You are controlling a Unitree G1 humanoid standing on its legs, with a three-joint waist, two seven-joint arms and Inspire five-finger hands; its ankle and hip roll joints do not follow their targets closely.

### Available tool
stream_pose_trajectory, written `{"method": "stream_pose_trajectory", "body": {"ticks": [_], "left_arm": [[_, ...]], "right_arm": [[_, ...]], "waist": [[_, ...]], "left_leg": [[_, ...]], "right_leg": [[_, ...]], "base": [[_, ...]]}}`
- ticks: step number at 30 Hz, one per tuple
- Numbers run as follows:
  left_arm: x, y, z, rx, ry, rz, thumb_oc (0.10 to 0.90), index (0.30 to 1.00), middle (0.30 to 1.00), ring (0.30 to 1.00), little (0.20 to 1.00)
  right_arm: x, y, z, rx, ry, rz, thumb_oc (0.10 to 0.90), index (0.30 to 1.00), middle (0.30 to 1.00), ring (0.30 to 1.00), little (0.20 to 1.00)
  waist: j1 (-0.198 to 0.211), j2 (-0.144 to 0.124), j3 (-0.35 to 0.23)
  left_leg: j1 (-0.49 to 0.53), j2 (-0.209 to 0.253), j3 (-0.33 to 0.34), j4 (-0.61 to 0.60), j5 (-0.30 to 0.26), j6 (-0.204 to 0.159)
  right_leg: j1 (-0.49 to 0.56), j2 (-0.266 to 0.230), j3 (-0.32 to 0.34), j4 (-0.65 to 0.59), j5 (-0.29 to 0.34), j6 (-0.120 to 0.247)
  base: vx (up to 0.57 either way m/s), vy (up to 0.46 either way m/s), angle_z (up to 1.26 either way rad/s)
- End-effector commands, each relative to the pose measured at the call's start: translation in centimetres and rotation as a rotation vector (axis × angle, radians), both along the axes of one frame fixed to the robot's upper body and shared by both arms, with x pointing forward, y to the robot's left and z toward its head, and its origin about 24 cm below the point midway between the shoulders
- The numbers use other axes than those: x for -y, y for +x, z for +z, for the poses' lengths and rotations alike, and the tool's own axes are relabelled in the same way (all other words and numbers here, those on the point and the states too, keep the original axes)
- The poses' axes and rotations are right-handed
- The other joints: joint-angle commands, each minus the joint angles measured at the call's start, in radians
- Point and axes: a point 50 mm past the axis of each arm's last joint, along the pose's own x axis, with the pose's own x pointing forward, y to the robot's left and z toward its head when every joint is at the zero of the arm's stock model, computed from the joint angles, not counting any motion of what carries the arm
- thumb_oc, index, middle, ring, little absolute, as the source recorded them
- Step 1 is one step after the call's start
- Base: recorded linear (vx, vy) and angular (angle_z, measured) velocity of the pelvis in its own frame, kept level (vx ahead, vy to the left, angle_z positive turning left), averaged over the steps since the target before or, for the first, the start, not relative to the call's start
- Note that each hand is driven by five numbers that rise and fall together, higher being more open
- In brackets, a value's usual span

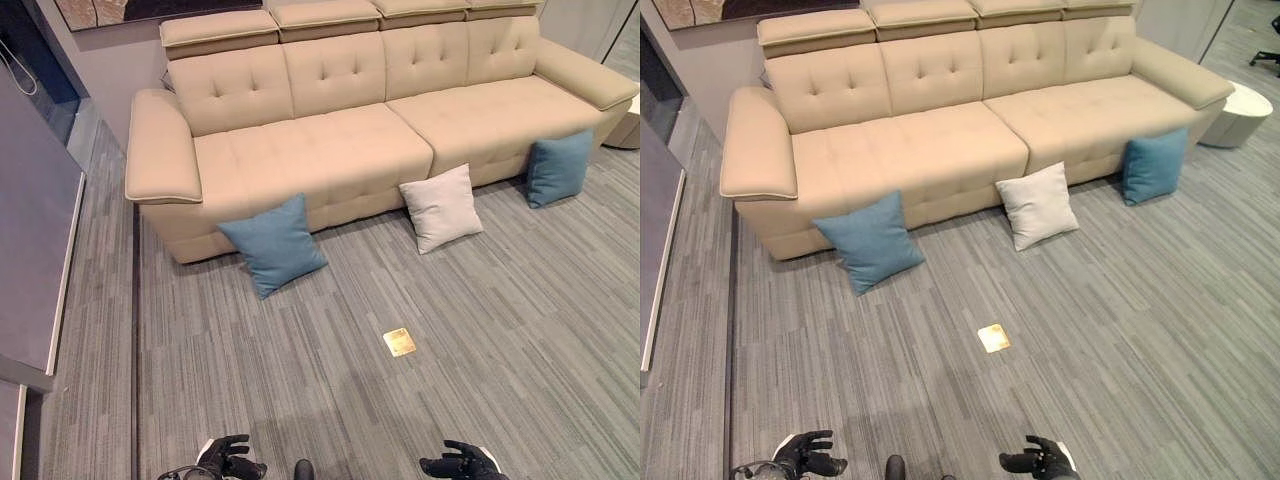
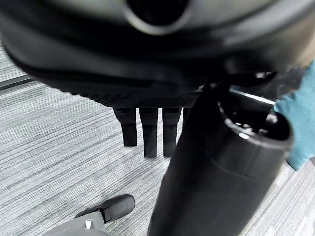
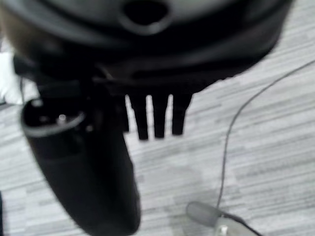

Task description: Pick up all the scattered cushions and arrange them neatly on the sofa.

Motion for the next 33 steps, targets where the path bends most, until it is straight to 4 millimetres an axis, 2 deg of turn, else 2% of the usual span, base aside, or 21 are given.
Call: {"method": "stream_pose_trajectory", "body": {"ticks": [1,6,12,13,16,17,20,23,25,28,29,31,32,33], "left_arm": [[-0.4,1.6,0.6,0.053,0.04,-0.013,0.8,0.9,0.9,0.9,0.9],[-0.5,1.4,0.5,0.048,0.049,-0.002,0.8,0.9,0.9,0.9,0.9],[-0.2,2.1,0.7,0.065,0.05,-0.008,0.8,0.9,0.9,0.9,0.9],[0.0,2.4,0.7,0.07,0.049,-0.012,0.8,0.9,0.9,0.9,0.9],[0.2,2.6,0.7,0.073,0.046,-0.018,0.8,0.9,0.9,0.9,0.9],[0.4,2.7,0.7,0.072,0.048,-0.028,0.8,0.9,0.9,0.9,0.9],[0.3,2.8,0.8,0.072,0.062,-0.045,0.8,0.9,0.9,0.9,0.9],[0.1,2.7,0.8,0.069,0.063,-0.035,0.8,0.9,0.9,0.9,0.9],[-0.2,2.0,0.6,0.053,0.064,-0.018,0.8,0.9,0.9,0.9,0.9],[-0.6,1.8,0.6,0.045,0.072,-0.004,0.8,0.9,0.9,0.9,0.9],[-0.9,1.8,0.7,0.046,0.083,-0.003,0.8,0.9,0.9,0.9,0.9],[-1.1,1.8,0.8,0.048,0.087,-0.006,0.8,0.9,0.9,0.9,0.9],[-1.3,1.9,0.9,0.054,0.093,-0.007,0.8,0.9,0.9,0.9,0.9],[-1.5,2.1,1.0,0.064,0.09,0.002,0.8,0.9,0.9,0.9,0.9]], "right_arm": [[0.5,0.6,0.3,0.023,-0.04,0.025,0.8,0.9,0.9,0.9,0.9],[0.7,0.3,0.3,0.02,-0.046,0.008,0.8,0.9,0.9,0.9,0.9],[1.3,0.3,0.5,0.039,-0.054,-0.033,0.8,0.9,0.9,0.9,0.9],[1.5,0.4,0.6,0.047,-0.057,-0.041,0.8,0.9,0.9,0.9,0.9],[1.6,0.6,0.7,0.05,-0.062,-0.042,0.8,0.9,0.9,0.9,0.9],[1.7,0.5,0.7,0.046,-0.065,-0.043,0.8,0.9,0.9,0.9,0.9],[1.7,0.3,0.7,0.037,-0.068,-0.04,0.8,0.9,0.9,0.9,0.9],[1.4,0.4,0.6,0.038,-0.06,-0.039,0.8,0.9,0.9,0.9,0.9],[0.9,0.6,0.5,0.032,-0.057,-0.012,0.8,0.9,0.9,0.9,0.9],[0.7,1.0,0.6,0.04,-0.055,0.007,0.8,0.9,0.9,0.9,0.9],[0.6,1.5,0.7,0.053,-0.058,0.018,0.8,0.9,0.9,0.9,0.9],[0.5,1.7,0.8,0.058,-0.056,0.025,0.8,0.9,0.9,0.9,0.9],[0.5,2.1,0.9,0.067,-0.056,0.039,0.8,0.9,0.9,0.9,0.9],[0.2,2.6,1.0,0.076,-0.055,0.06,0.8,0.9,0.9,0.9,0.9]], "waist": [[-0.01,-0.028,-0.021],[-0.014,-0.03,-0.01],[-0.021,-0.04,0.017],[-0.026,-0.045,0.032],[-0.03,-0.05,0.041],[-0.033,-0.052,0.045],[-0.034,-0.058,0.041],[-0.032,-0.061,0.03],[-0.023,-0.065,0.023],[-0.013,-0.069,0.019],[-0.004,-0.068,0.017],[0.002,-0.065,0.016],[0.003,-0.063,0.02],[0.008,-0.058,0.032]], "left_leg": [[0.035,0.037,-0.056,-0.01,-0.085,-0.061],[0.029,0.046,-0.067,0.007,-0.085,-0.071],[-0.04,0.053,-0.076,0.09,-0.084,-0.099],[-0.07,0.052,-0.065,0.142,-0.088,-0.108],[-0.092,0.054,-0.047,0.181,-0.097,-0.113],[-0.109,0.061,-0.011,0.191,-0.097,-0.113],[-0.155,0.073,0.071,0.167,-0.081,-0.097],[-0.163,0.069,0.083,0.167,-0.085,-0.091],[-0.153,0.049,0.062,0.165,-0.105,-0.075],[-0.137,0.04,0.067,0.162,-0.126,-0.057],[-0.128,0.032,0.071,0.157,-0.142,-0.04],[-0.115,0.028,0.075,0.149,-0.149,-0.031],[-0.104,0.025,0.076,0.146,-0.156,-0.022],[-0.087,0.017,0.08,0.142,-0.165,-0.001]], "right_leg": [[-0.002,-0.07,0.05,-0.089,0.067,0.109],[0.001,-0.061,0.039,-0.09,0.061,0.097],[-0.01,-0.054,0.005,-0.08,0.046,0.074],[-0.012,-0.058,-0.009,-0.074,0.043,0.067],[-0.012,-0.062,-0.019,-0.072,0.039,0.062],[-0.006,-0.067,-0.033,-0.075,0.035,0.065],[-0.004,-0.074,-0.057,-0.084,0.032,0.072],[-0.018,-0.074,-0.054,-0.079,0.031,0.075],[-0.019,-0.079,-0.038,-0.06,0.019,0.083],[-0.019,-0.092,-0.021,-0.035,0.015,0.096],[-0.034,-0.11,-0.013,0.012,0.013,0.114],[-0.051,-0.118,-0.009,0.053,0.014,0.122],[-0.072,-0.127,-0.007,0.104,0.03,0.135],[-0.125,-0.154,-0.015,0.226,0.082,0.158]], "base": [[0.0,-0.025,0.06],[-0.02,-0.07,0.06],[-0.04,-0.062,0.31],[-0.01,-0.025,0.33],[0.02,-0.004,0.43],[0.07,0.037,0.39],[0.07,0.052,0.36],[0.12,0.087,0.12],[0.22,0.161,-0.1],[0.16,0.14,-0.19],[0.18,0.181,-0.27],[0.13,0.137,-0.3],[0.17,0.206,-0.25],[0.17,0.196,-0.3]]}}
